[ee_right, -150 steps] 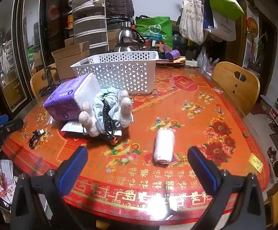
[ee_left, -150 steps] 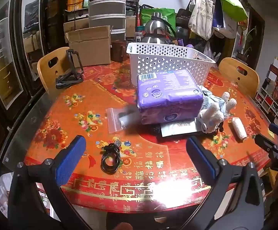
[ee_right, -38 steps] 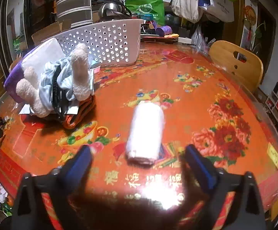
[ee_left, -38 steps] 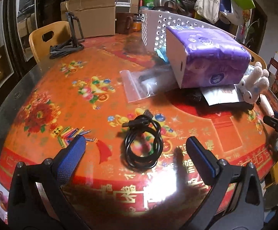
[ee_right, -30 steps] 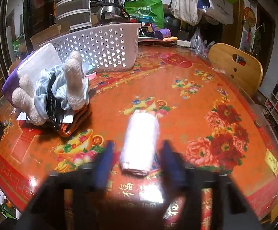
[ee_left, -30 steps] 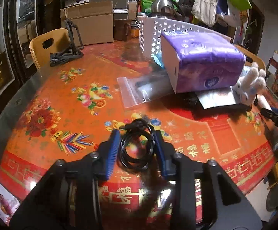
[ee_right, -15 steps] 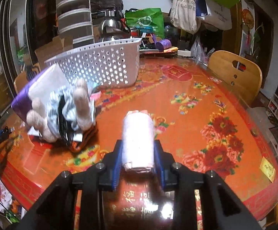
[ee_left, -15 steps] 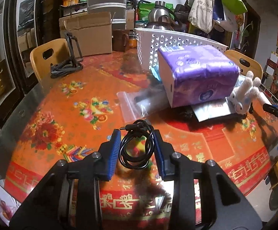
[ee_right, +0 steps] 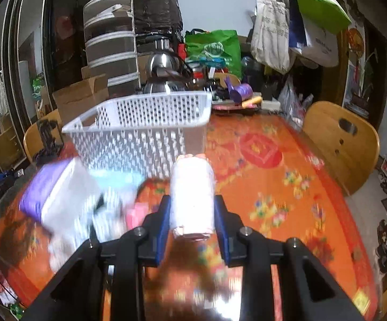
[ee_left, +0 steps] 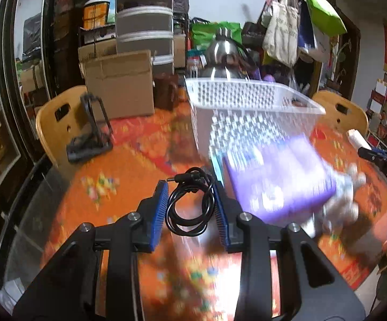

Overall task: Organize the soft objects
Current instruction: 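Carry the cable and rolled cloth into the white basket and release both, then grasp the purple tissue pack with the left tool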

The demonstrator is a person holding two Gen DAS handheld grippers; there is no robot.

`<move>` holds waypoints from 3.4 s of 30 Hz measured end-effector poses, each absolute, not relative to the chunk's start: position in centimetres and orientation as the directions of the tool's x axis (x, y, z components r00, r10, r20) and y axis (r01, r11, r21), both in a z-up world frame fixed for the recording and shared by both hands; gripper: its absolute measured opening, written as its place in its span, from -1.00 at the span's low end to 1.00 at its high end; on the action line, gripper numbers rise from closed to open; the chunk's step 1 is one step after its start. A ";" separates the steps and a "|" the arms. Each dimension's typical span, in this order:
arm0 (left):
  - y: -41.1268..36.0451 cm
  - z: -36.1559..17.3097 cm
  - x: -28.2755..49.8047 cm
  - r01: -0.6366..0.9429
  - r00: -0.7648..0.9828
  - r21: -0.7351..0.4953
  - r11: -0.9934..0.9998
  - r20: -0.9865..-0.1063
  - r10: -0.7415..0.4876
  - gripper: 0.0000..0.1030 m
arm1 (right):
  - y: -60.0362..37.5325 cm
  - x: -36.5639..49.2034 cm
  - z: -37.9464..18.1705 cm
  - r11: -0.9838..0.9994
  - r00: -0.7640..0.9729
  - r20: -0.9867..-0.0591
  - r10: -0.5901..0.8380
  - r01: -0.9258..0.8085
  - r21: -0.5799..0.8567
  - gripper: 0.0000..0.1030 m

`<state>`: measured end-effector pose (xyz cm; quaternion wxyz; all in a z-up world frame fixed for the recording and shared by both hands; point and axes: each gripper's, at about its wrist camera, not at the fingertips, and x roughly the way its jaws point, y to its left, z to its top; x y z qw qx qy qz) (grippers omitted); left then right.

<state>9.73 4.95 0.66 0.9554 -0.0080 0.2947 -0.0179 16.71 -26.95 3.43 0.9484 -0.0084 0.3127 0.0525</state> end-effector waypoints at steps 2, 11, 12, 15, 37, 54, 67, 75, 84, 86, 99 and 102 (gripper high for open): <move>5.3 2.5 11.7 0.034 0.828 -0.039 0.999 -0.558 -0.050 -0.39 | -26.6 18.4 4.5 0.993 0.803 -0.586 0.110 -0.115 0.028 -0.42; 4.2 9.7 23.5 0.059 0.800 -0.068 0.996 -0.593 -0.088 -0.39 | -23.4 28.9 8.8 0.989 0.774 -0.624 0.106 -0.146 -0.014 -0.42; 3.7 10.3 25.4 0.053 0.794 -0.070 0.996 -0.602 -0.084 -0.39 | -23.1 30.0 8.9 0.988 0.767 -0.632 0.113 -0.157 -0.013 -0.42; 2.5 11.0 30.0 0.057 0.762 -0.087 0.995 -0.639 -0.099 -0.40 | -22.6 33.0 8.8 0.985 0.736 -0.664 0.129 -0.174 -0.002 -0.42; 0.0 6.8 35.9 0.041 0.700 -0.075 0.996 -0.710 -0.082 0.58 | -22.5 36.1 5.9 0.987 0.723 -0.686 0.080 -0.154 -0.047 0.65; 2.0 8.2 28.5 0.052 0.751 -0.093 0.994 -0.653 -0.100 0.72 | -22.9 31.9 6.6 0.992 0.715 -0.694 0.085 -0.125 -0.007 0.65; 3.8 4.9 11.9 0.108 0.848 -0.159 0.981 -0.501 -0.174 0.90 | -20.6 16.9 3.9 0.960 0.763 -0.586 0.273 -0.260 0.109 0.65; 4.5 0.2 5.8 0.126 0.848 -0.163 0.979 -0.494 -0.191 0.90 | -15.9 10.6 2.2 0.914 0.778 -0.520 0.352 -0.404 0.015 0.65; 4.0 -3.5 7.5 0.201 0.809 -0.199 0.959 -0.518 -0.277 0.89 | -14.2 13.0 -0.1 0.898 0.750 -0.560 0.351 -0.439 -0.026 0.34; 3.5 -3.9 7.8 0.222 0.804 -0.195 0.955 -0.518 -0.292 0.89 | -13.9 13.1 -0.3 0.887 0.741 -0.568 0.358 -0.460 -0.042 0.30; 0.9 -3.6 9.2 0.331 0.767 -0.174 0.927 -0.523 -0.372 0.26 | -12.9 14.0 -0.9 0.838 0.695 -0.592 0.407 -0.543 -0.061 0.01; 0.9 -3.6 9.4 0.323 0.766 -0.187 0.928 -0.523 -0.373 0.15 | -13.0 14.1 -0.9 0.838 0.694 -0.592 0.411 -0.542 -0.054 0.00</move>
